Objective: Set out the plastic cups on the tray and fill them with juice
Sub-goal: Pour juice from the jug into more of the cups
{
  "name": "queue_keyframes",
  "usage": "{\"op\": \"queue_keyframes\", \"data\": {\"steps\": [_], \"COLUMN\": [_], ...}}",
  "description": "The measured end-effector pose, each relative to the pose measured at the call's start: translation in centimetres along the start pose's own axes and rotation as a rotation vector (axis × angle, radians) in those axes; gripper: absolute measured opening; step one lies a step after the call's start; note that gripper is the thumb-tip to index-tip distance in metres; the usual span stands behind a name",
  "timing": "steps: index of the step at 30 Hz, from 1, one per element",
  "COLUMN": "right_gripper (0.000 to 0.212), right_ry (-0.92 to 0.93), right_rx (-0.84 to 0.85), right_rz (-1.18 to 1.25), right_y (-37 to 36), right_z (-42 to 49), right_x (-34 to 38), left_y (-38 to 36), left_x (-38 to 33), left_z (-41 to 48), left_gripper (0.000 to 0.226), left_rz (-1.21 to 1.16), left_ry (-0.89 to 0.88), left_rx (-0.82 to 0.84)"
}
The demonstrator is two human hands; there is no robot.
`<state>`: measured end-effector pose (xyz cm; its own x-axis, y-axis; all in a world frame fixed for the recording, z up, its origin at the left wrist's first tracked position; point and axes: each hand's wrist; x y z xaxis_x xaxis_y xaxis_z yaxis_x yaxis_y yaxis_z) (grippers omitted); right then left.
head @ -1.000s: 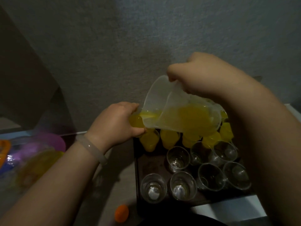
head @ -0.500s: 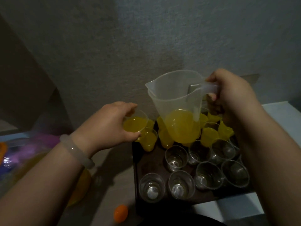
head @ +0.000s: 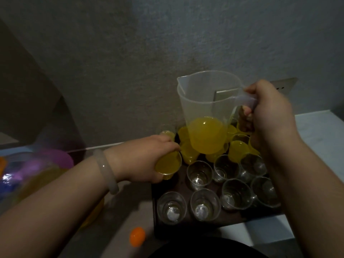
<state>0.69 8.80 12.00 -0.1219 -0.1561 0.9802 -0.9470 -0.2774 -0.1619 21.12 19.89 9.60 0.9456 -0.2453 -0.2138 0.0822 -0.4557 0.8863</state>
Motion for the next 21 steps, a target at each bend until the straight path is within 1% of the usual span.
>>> {"op": "queue_keyframes", "data": {"steps": [3,5,8,16,21], "right_gripper": [0.028,0.029,0.029,0.042,0.032], "right_ry": [-0.002,0.001,0.008,0.001,-0.006], "right_rx": [0.021,0.006,-0.017,0.008,-0.001], "right_rz": [-0.006,-0.012,0.004,0.0,0.014], "right_y": [0.1,0.2,0.2,0.7,0.9], "right_z": [-0.2,-0.3,-0.2,-0.1,0.0], "right_x": [-0.1,-0.1,-0.3,-0.6,-0.6], "left_y": [-0.2,-0.4,-0.9,-3.2,-4.1], "left_x": [0.1,0.1,0.2,0.9,1.3], "left_z": [0.8,1.3,1.8,2.9,3.5], "left_gripper": [0.077,0.076,0.073,0.072,0.074], "left_rz": [0.057,0.086,0.101,0.124,0.204], "left_ry": [0.001,-0.009,-0.034,-0.073,-0.068], "left_rx": [0.064,0.086,0.082,0.087,0.108]}}
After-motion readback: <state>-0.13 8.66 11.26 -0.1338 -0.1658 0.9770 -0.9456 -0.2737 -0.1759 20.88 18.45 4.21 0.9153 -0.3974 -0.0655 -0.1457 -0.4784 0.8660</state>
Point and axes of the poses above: each hand's wrist, its own z-axis towards the middle knuckle, its own y-axis out of the back of the hand, x = y × z, and after that the axes turned 10 degrees about x, right-handed
